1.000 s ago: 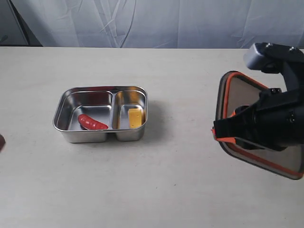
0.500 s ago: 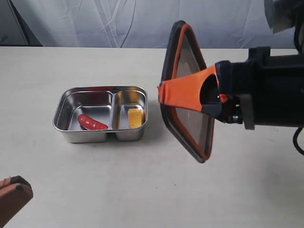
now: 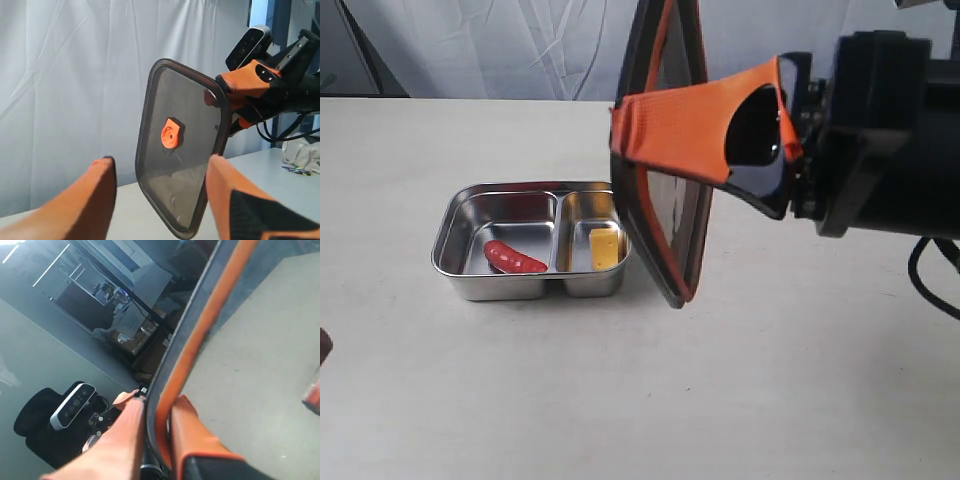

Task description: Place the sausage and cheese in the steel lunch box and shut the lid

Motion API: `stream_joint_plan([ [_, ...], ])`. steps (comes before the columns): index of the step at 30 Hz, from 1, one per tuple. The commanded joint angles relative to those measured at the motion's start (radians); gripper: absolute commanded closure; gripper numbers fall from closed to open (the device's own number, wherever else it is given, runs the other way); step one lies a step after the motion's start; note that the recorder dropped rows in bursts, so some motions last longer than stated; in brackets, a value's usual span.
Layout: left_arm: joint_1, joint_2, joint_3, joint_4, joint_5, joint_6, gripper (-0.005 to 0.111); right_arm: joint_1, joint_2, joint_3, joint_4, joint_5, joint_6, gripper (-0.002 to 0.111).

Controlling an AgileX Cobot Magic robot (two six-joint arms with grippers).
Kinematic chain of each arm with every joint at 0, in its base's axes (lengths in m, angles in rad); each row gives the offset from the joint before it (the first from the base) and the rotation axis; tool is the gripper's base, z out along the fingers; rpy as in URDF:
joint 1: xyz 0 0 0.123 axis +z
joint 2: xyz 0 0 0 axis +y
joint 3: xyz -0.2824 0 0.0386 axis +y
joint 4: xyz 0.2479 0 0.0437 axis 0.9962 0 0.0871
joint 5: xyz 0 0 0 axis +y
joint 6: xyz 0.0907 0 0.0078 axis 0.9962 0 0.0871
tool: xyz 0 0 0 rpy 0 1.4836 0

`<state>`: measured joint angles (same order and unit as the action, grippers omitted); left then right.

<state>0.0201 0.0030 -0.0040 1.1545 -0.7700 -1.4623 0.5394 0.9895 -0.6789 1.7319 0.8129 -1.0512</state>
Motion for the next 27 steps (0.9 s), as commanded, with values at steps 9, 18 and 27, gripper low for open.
stream_joint_plan([
  [9,-0.002,0.226,-0.350,0.049,0.360,0.176,0.058,0.085,0.083,-0.007,0.012,-0.052,-0.093,0.109],
  [18,-0.002,0.634,-0.409,0.198,0.029,0.179,0.058,0.085,0.088,-0.112,0.012,-0.143,-0.097,0.109],
  [27,-0.002,0.859,-0.409,0.280,0.257,0.014,0.073,0.085,0.199,-0.196,0.012,-0.126,-0.097,0.109],
])
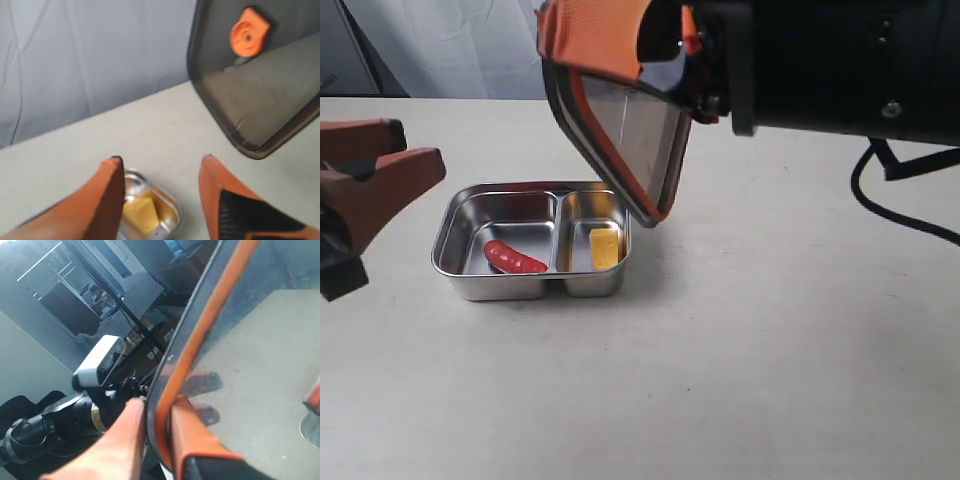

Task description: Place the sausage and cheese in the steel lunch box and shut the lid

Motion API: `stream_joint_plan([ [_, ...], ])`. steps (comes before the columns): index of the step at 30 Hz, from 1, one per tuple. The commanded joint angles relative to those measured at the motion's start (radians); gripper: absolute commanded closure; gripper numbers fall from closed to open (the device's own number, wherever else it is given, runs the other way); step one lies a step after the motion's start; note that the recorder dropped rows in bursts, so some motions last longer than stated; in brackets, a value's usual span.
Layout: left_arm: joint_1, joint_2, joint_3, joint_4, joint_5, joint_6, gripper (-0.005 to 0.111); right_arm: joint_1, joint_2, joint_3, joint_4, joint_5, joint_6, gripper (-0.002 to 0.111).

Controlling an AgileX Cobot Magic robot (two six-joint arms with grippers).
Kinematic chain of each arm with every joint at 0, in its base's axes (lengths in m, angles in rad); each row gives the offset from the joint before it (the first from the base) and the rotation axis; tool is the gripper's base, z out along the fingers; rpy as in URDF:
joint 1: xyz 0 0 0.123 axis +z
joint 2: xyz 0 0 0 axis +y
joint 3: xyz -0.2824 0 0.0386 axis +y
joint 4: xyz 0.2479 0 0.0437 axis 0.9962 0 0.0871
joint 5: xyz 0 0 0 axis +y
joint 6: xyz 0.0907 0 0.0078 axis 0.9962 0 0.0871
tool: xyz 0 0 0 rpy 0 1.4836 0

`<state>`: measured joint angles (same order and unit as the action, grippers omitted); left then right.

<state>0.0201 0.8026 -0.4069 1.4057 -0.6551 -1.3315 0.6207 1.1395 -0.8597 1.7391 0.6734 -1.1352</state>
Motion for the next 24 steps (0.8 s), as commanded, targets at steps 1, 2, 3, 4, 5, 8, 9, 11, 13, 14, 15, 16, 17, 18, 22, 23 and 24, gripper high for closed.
stream_joint_plan([
  [1,-0.002,0.069,-0.006,0.039,0.180,-0.136,0.078,0.003,0.062,-0.015,0.005,0.023,-0.013,0.109],
  [2,-0.002,0.077,-0.006,0.046,0.216,-0.155,0.084,0.003,0.077,-0.015,0.005,0.034,-0.013,0.109],
  [3,-0.002,0.082,-0.006,0.046,0.250,-0.184,0.088,0.003,0.086,-0.015,0.005,0.040,-0.013,0.109],
  [4,-0.002,0.084,-0.006,0.046,0.271,-0.242,0.091,0.008,0.094,-0.015,0.005,0.042,-0.013,0.109],
  [5,-0.002,0.086,-0.006,0.046,0.274,-0.310,0.093,0.008,0.101,-0.015,0.005,0.045,-0.013,0.109],
  [8,-0.002,0.089,-0.006,0.047,0.126,-0.418,0.093,0.008,0.104,-0.015,0.005,0.039,-0.013,0.109],
  [9,-0.002,0.093,-0.006,0.047,0.050,-0.417,0.093,0.008,0.104,-0.015,0.005,0.031,-0.013,0.109],
  [11,-0.002,0.101,-0.004,0.037,-0.110,-0.407,0.093,0.008,0.104,-0.020,0.005,0.007,-0.013,0.109],
  [13,-0.002,0.108,-0.004,0.022,-0.175,-0.342,0.091,0.008,0.108,-0.032,0.005,0.003,0.001,0.109],
  [14,-0.002,0.112,-0.004,0.017,-0.195,-0.299,0.088,0.010,0.111,-0.037,0.005,0.005,0.009,0.109],
  [15,-0.002,0.116,-0.004,0.012,-0.210,-0.277,0.082,0.016,0.115,-0.045,0.005,0.003,0.013,0.109],
  [16,-0.002,0.118,-0.004,0.004,-0.227,-0.272,0.076,0.026,0.120,-0.056,0.005,-0.004,0.013,0.109],
  [17,-0.002,0.123,-0.004,-0.012,-0.247,-0.272,0.069,0.040,0.126,-0.068,0.005,-0.013,0.013,0.109],
  [18,-0.002,0.127,-0.002,-0.037,-0.270,-0.264,0.062,0.055,0.132,-0.080,0.005,-0.024,0.013,0.109],
  [22,-0.002,0.128,0.000,-0.099,-0.359,-0.186,0.050,0.124,0.159,-0.123,0.005,-0.103,0.013,0.109],
  [23,-0.002,0.128,0.000,-0.099,-0.378,-0.170,0.050,0.138,0.162,-0.133,0.005,-0.128,0.013,0.109],
  [24,-0.002,0.128,0.000,-0.087,-0.386,-0.154,0.050,0.144,0.162,-0.141,0.005,-0.151,0.013,0.109],
])
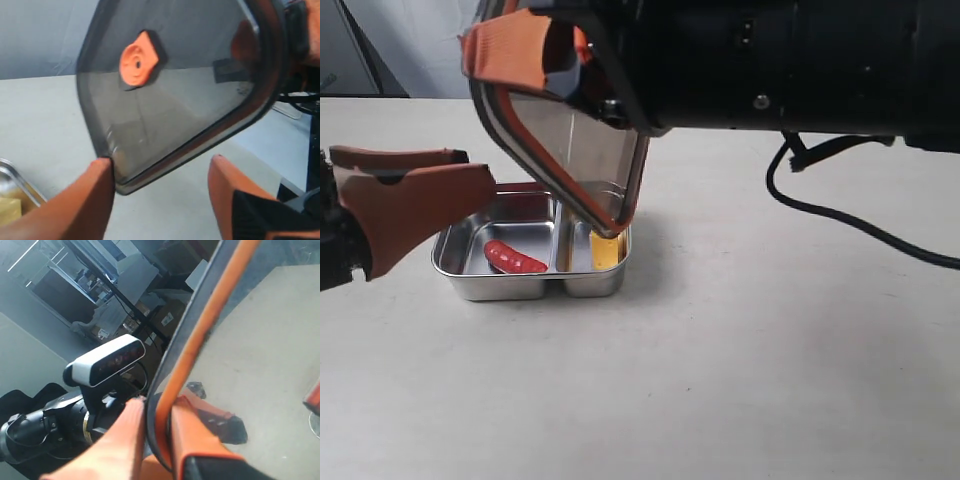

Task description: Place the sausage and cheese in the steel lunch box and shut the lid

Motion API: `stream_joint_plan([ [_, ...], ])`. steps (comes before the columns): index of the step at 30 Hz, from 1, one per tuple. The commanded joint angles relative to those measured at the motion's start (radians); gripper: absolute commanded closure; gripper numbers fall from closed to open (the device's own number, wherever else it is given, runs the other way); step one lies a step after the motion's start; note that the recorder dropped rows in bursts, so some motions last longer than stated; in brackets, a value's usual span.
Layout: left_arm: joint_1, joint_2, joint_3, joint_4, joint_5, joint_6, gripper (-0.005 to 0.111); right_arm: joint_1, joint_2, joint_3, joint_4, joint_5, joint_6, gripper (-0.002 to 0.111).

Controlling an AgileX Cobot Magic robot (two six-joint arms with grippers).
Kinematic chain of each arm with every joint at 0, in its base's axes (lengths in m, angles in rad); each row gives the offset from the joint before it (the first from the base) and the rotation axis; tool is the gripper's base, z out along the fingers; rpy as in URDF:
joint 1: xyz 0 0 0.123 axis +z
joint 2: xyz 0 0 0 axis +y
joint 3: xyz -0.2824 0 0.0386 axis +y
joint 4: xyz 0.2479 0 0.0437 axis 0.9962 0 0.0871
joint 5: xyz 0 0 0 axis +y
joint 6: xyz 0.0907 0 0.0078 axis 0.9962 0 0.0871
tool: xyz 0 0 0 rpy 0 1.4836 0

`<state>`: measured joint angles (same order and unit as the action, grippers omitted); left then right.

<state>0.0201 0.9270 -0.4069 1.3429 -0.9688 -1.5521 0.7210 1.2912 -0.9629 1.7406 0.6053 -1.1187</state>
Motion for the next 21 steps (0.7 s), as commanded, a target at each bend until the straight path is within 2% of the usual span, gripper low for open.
stream_joint_plan([
  [1,-0.002,0.004,0.000,-0.001,-0.074,0.079,0.050,0.048,0.010,-0.043,0.004,-0.101,-0.004,0.109],
  [5,-0.002,0.004,0.002,0.044,-0.071,0.097,0.050,0.048,0.010,-0.060,0.004,-0.118,-0.004,0.109],
  [13,-0.002,0.004,0.002,-0.065,-0.103,0.194,0.050,0.069,0.053,-0.060,0.004,-0.100,0.016,0.109],
  [21,-0.002,0.004,0.002,-0.067,-0.055,0.246,0.050,0.129,0.099,-0.108,0.004,-0.111,0.008,0.109],
])
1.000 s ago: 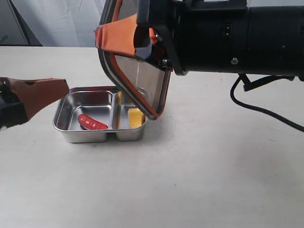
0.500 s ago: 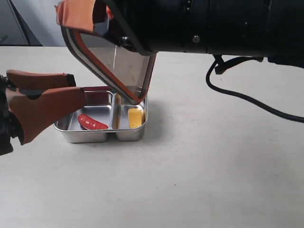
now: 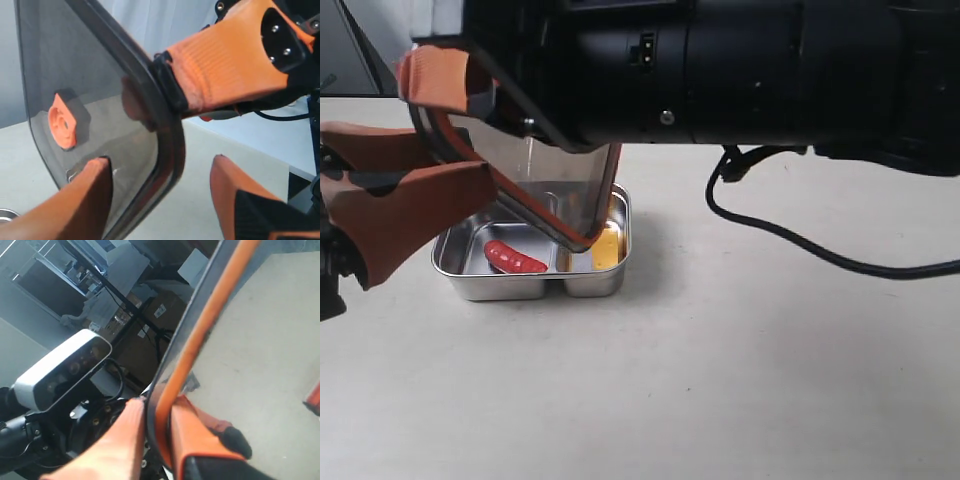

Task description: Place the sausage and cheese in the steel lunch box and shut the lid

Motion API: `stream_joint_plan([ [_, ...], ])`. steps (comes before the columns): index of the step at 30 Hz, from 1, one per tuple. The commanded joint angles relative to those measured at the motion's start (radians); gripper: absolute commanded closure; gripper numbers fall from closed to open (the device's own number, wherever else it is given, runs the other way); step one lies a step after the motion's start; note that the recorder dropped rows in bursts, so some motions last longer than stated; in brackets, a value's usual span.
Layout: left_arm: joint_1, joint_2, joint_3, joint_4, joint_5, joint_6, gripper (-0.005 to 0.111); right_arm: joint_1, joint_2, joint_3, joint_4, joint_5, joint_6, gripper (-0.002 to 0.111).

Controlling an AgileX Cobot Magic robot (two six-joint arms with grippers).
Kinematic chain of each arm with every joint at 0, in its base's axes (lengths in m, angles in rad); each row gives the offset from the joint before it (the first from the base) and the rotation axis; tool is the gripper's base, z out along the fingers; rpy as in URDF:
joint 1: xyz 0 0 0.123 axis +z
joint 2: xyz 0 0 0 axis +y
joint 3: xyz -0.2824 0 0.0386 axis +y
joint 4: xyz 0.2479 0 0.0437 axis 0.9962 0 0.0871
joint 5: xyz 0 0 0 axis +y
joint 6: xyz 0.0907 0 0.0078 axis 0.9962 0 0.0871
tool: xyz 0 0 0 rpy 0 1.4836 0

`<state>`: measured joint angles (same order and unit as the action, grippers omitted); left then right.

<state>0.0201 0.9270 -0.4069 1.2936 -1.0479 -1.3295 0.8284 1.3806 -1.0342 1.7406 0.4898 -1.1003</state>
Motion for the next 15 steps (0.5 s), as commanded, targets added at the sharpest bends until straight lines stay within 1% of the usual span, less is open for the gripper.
stream_joint_plan([
  [1,-0.002,0.004,0.002,-0.023,0.024,0.041,0.051,0.030,0.010,-0.044,0.004,0.004,-0.010,0.109],
  [4,-0.002,0.004,0.002,-0.047,0.069,0.072,0.057,0.057,0.010,-0.054,0.004,0.002,-0.010,0.109],
  [6,-0.002,0.004,0.002,-0.051,0.089,0.090,0.065,0.075,0.010,-0.055,0.004,-0.001,-0.010,0.109],
  [9,-0.002,0.004,0.002,-0.051,0.085,0.132,0.085,0.096,0.010,-0.055,0.004,0.004,-0.010,0.109],
  [10,-0.002,0.004,0.002,-0.051,0.084,0.173,0.098,0.105,0.010,-0.055,0.004,0.008,-0.010,0.109],
  [11,-0.002,0.004,0.002,-0.050,0.084,0.208,0.106,0.105,0.010,-0.055,0.004,0.035,-0.010,0.109],
  [14,-0.002,0.004,0.002,-0.052,0.101,0.215,0.106,0.105,0.010,-0.055,0.004,0.078,-0.010,0.109],
  [15,-0.002,0.004,0.002,-0.052,0.136,0.215,0.106,0.105,0.010,-0.055,0.004,0.081,-0.010,0.109],
])
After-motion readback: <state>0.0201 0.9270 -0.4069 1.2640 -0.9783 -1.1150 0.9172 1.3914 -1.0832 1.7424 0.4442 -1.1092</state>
